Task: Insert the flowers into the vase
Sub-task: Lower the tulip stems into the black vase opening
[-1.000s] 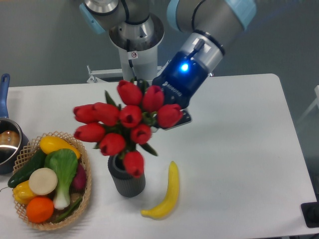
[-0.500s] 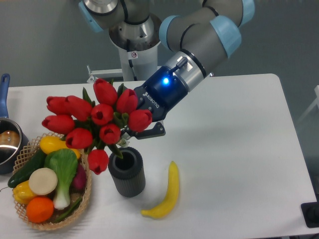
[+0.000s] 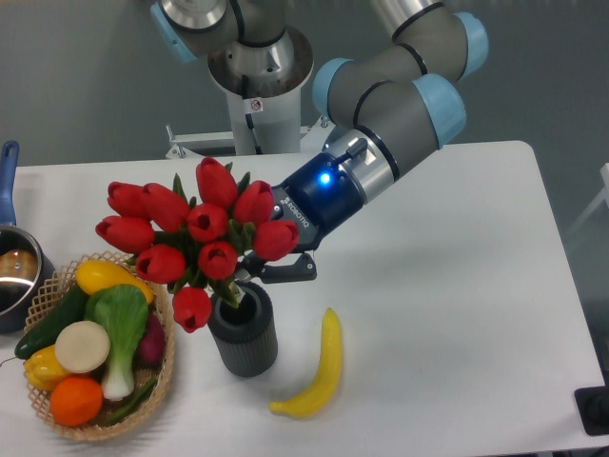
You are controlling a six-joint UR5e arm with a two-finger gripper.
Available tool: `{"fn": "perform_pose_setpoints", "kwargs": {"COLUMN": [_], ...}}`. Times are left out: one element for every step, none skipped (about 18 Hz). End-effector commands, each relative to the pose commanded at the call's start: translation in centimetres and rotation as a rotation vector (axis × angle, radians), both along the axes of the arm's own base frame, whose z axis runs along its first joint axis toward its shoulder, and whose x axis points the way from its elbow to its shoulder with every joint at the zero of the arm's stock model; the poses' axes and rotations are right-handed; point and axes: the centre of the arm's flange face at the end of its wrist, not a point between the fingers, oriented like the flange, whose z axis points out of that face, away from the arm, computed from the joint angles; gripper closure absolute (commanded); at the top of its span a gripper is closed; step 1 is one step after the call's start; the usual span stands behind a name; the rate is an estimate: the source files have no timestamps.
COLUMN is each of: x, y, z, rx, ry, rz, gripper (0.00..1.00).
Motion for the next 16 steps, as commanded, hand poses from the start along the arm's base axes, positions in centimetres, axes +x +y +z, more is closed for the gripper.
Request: {"fn": "perform_pose_setpoints", "kwargs": {"x": [0.0, 0.0, 0.1, 0.1, 0.3, 0.4, 0.6, 0.6, 0.6, 0.6, 0.7, 0.8, 0.8, 0.8, 0.9, 0.7], "y": [0.0, 0.0, -0.1, -0.1, -0.2, -0.2, -0.3, -0.3, -0.3, -0.3, -0.2, -0.3, -0.4, -0.4, -0.3, -0.3], "z": [-0.2, -0.4, -0.7, -0.9, -1.3, -1.8, -2.2, -2.3, -2.3, -2.4, -2.6, -3.0, -3.2, -3.2, -3.3, -3.7], "rx": [0.001, -0.001, -0.003, -0.006, -0.008, -0.007, -0.005, -0.003, -0.004, -0.004, -0.006, -0.011, -0.013, -0.013, -0.013, -0.017], "ry": [0.003, 0.000, -0.004, -0.005, -0.008, -0.005, 0.000, 0.004, 0.003, 0.002, -0.001, -0.008, -0.011, -0.011, -0.011, -0.015], "rz": [-0.001, -0.001, -0.001, -0.001, -0.002, -0.004, -0.008, -0.009, -0.009, -0.009, -0.011, -0.011, -0.010, -0.010, -0.011, -0.011], "gripper": [0.78, 0.78, 0.78, 0.78, 0.78, 0.78, 0.78, 0.77, 0.77, 0.77, 0.77, 0.77, 0.77, 0.77, 0.77, 0.77]}}
